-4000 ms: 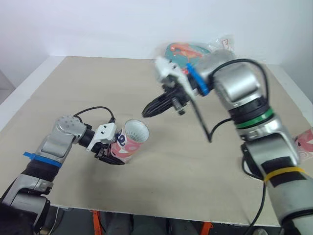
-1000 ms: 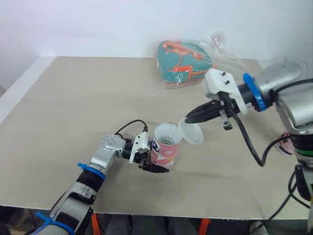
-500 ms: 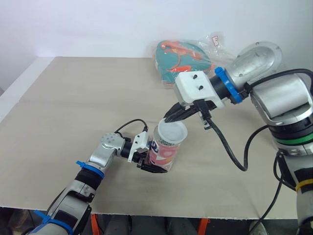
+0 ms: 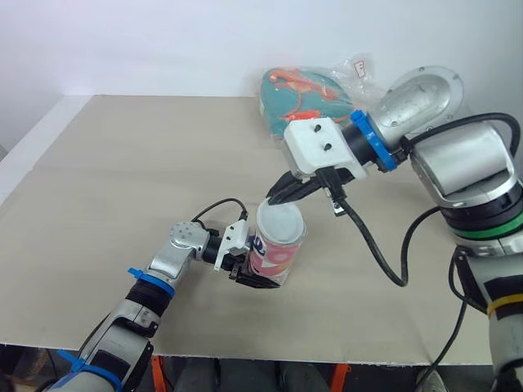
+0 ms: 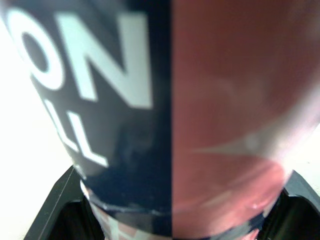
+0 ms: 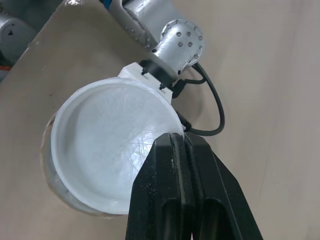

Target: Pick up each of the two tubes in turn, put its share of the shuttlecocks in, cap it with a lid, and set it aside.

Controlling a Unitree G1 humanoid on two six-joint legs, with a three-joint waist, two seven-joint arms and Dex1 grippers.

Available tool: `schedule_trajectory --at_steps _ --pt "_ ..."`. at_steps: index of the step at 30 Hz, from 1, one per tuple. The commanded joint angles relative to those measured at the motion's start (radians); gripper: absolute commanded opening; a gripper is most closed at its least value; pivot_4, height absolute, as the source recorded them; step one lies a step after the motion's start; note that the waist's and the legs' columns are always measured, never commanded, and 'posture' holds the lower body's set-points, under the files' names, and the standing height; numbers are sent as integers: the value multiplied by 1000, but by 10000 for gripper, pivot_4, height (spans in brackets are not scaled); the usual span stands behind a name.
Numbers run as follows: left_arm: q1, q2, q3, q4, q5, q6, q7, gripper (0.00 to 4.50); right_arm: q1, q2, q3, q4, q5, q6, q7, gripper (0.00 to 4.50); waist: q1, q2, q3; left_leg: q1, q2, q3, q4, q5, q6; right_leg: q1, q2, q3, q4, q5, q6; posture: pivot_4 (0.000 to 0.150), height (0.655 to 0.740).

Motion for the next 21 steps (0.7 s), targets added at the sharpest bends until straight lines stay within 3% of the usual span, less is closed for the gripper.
schedule_trajectory --at_steps 1,14,21 --pt "25 14 -19 24 29 20 -1 29703 -2 -15 -8 -41 8 -10 32 1592 0 0 0 0 0 0 0 0 0 0 0 0 0 0 0 1500 7387" --pt "21 10 -14 29 31 18 9 29703 -22 13 72 27 -42 -80 65 1592 0 0 0 0 0 0 0 0 0 1 0 0 0 0 0 1500 7387" --pt "27 10 -9 26 31 18 19 29703 -65 0 80 58 40 -89 70 1592 0 0 0 2 1 0 0 0 0 2 0 -1 0 1 -1 1500 7387"
